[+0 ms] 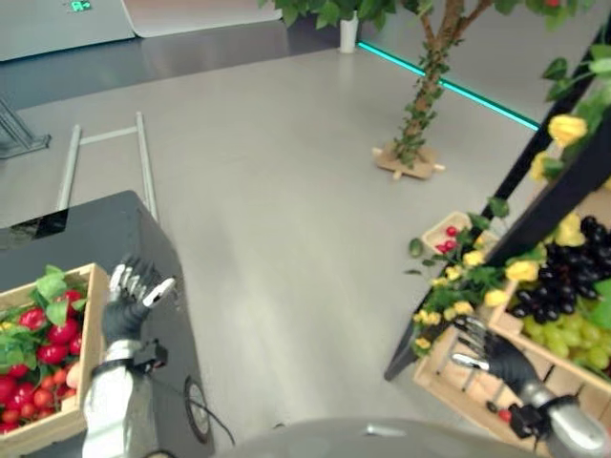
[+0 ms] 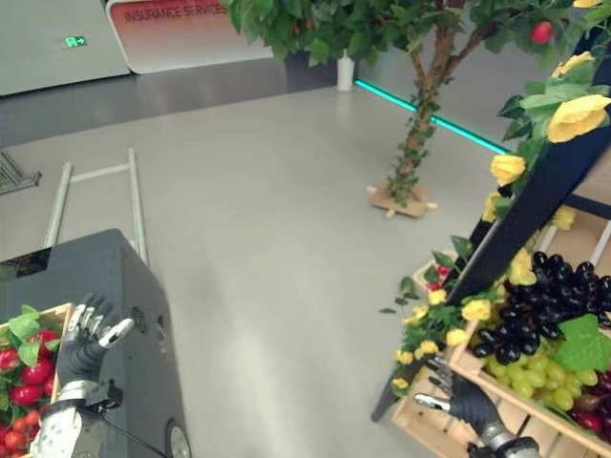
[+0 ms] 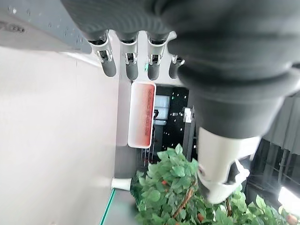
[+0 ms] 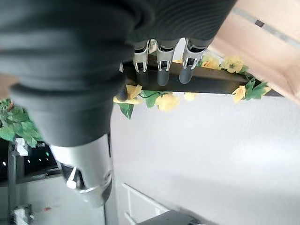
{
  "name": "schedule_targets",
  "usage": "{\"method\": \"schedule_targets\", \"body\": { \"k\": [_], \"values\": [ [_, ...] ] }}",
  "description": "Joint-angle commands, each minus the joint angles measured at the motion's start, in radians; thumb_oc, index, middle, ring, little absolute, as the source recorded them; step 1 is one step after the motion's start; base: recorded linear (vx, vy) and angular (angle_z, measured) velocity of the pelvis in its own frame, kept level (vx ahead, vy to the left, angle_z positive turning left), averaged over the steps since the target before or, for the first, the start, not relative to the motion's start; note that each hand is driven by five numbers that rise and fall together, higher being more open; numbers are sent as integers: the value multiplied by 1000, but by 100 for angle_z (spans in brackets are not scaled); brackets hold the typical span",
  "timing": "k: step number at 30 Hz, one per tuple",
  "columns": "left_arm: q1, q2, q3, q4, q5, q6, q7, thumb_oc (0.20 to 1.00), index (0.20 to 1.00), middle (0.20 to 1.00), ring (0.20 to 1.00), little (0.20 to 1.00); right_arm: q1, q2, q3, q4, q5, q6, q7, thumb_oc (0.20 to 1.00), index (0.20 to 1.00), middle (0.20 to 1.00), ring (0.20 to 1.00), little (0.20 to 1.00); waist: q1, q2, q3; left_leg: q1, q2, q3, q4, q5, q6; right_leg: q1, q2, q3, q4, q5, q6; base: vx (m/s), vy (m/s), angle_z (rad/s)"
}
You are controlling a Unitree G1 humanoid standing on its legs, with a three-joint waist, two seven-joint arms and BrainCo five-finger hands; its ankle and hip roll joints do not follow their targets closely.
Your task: Pick up the fruits from the basket on one side to the basket on the other side
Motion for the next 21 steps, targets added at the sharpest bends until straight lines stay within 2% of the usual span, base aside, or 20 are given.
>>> {"method": "schedule_targets", "body": {
  "k": [1, 9, 17, 21],
  "values": [
    [-7, 72, 53, -82, 5, -59, -16, 1000, 1000, 1000, 1000, 1000, -88, 7, -89, -14, 66, -68, -19, 1000, 1000, 1000, 1000, 1000, 1, -74, 17, 15, -64, 78, 20, -93, 28, 96, -26, 68, -62, -10, 100, -13, -36, -24],
    [-28, 81, 44, -73, 4, -57, -27, 1000, 1000, 1000, 1000, 1000, -78, 6, -107, -9, 72, -60, 0, 1000, 1000, 1000, 1000, 1000, -30, -72, 15, 36, -49, 118, 4, -87, 25, 82, -10, 110, -64, -1, 100, -8, -28, -23],
    [-16, 81, 70, -72, 8, -54, -39, 1000, 1000, 1000, 1000, 1000, 2, 11, -165, 0, 65, -37, 35, 1000, 1000, 1000, 1000, 1000, -56, -68, 12, 36, -47, 120, 2, -84, 19, 80, -6, 116, -63, 4, 96, -2, -10, -6],
    [-28, 77, 73, -65, 10, -52, -34, 1000, 1000, 1000, 1000, 1000, -10, 16, -196, 87, 46, -53, 0, 1000, 1000, 1000, 1000, 1000, -75, -61, 10, 40, -43, 130, -1, -83, 17, 75, -2, 129, -63, 4, 95, 0, -2, -2]
  ]
}}
